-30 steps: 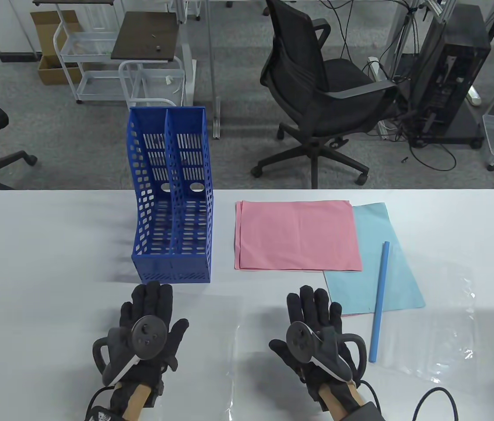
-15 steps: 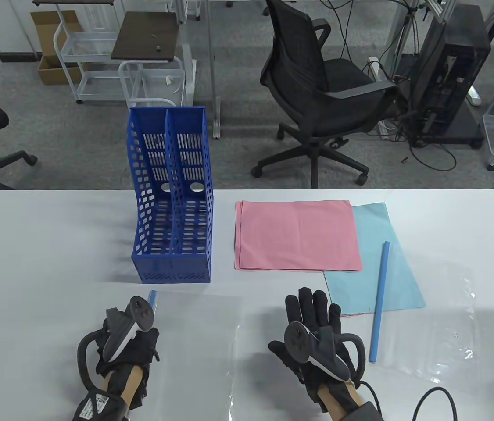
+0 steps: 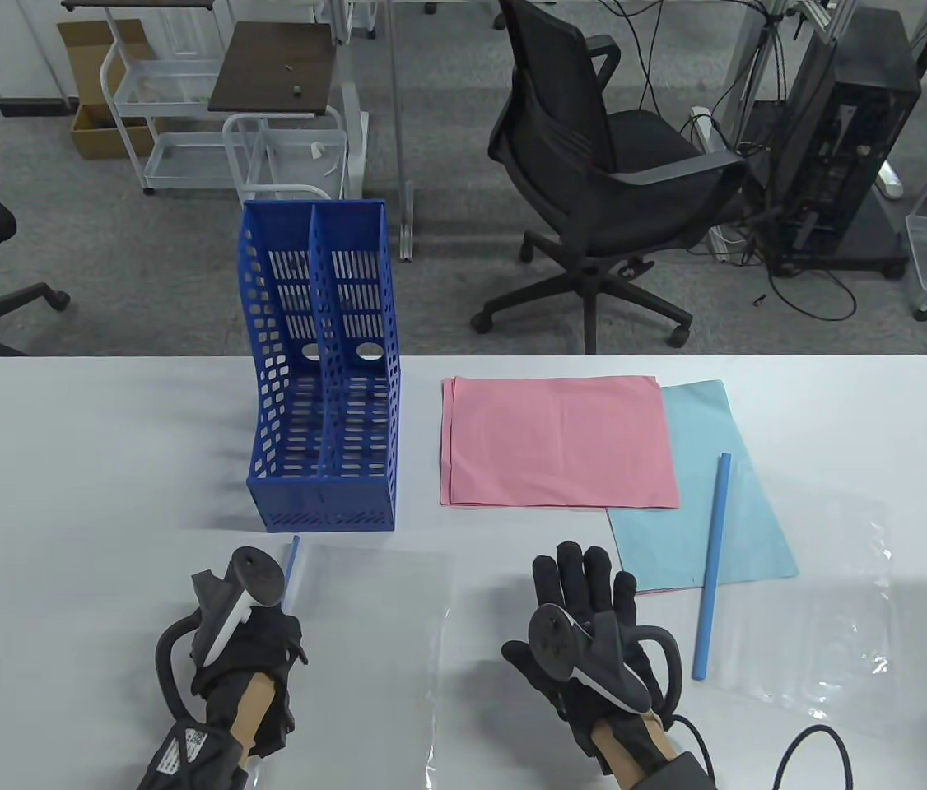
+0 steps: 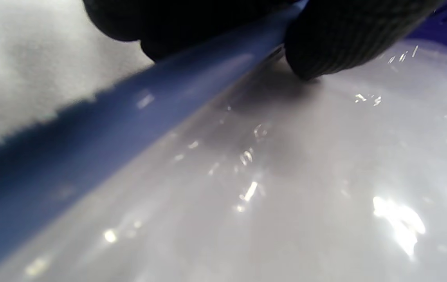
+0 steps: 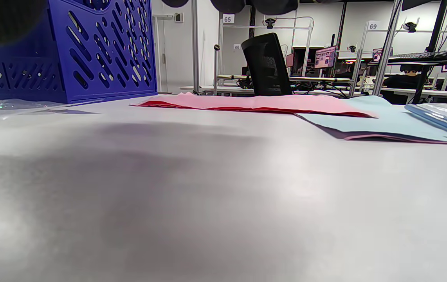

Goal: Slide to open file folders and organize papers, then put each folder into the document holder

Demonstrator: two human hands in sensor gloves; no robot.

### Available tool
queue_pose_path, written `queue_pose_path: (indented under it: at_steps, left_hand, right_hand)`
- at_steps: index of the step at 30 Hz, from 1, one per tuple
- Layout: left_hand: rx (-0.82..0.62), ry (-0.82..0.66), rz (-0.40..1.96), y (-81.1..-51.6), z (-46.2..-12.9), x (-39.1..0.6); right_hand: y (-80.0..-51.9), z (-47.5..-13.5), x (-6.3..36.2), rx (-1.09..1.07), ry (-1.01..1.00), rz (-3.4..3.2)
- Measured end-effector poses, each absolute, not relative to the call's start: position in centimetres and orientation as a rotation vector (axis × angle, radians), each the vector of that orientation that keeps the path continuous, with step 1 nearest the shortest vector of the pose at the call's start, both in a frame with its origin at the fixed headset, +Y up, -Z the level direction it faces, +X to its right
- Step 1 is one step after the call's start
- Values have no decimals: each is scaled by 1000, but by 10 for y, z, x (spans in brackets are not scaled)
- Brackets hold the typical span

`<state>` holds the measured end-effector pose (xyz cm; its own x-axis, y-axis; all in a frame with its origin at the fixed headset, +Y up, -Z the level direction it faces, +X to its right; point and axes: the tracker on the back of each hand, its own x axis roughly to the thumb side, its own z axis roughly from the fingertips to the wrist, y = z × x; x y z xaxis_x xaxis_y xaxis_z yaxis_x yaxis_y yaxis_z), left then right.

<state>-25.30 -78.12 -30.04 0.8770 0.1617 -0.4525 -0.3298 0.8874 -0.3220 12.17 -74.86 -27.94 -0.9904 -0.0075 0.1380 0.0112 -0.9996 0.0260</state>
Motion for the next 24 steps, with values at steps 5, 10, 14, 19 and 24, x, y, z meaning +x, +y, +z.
queue_pose_path:
  at_steps: [5,10,14,19,24]
  left_hand:
    - [-397,327,487,-779,-293,-252]
    - [-279,193,537,-763,-283,-237]
    - [-123,36,470,-747,-271,-214]
    - [-44,-149,400,-732,-255,-182]
    - [22,-315,398,-729,-240,-159]
  right_hand:
    - [-747,-279,123,-221,-27,-3180]
    - [-744,-279,125,-240,-12,-3307]
    - [-741,-278,128,-253,28,-3437]
    - [-734,-276,131,-297,125,-3641]
    - [-730,-275,132,-380,45,-3860]
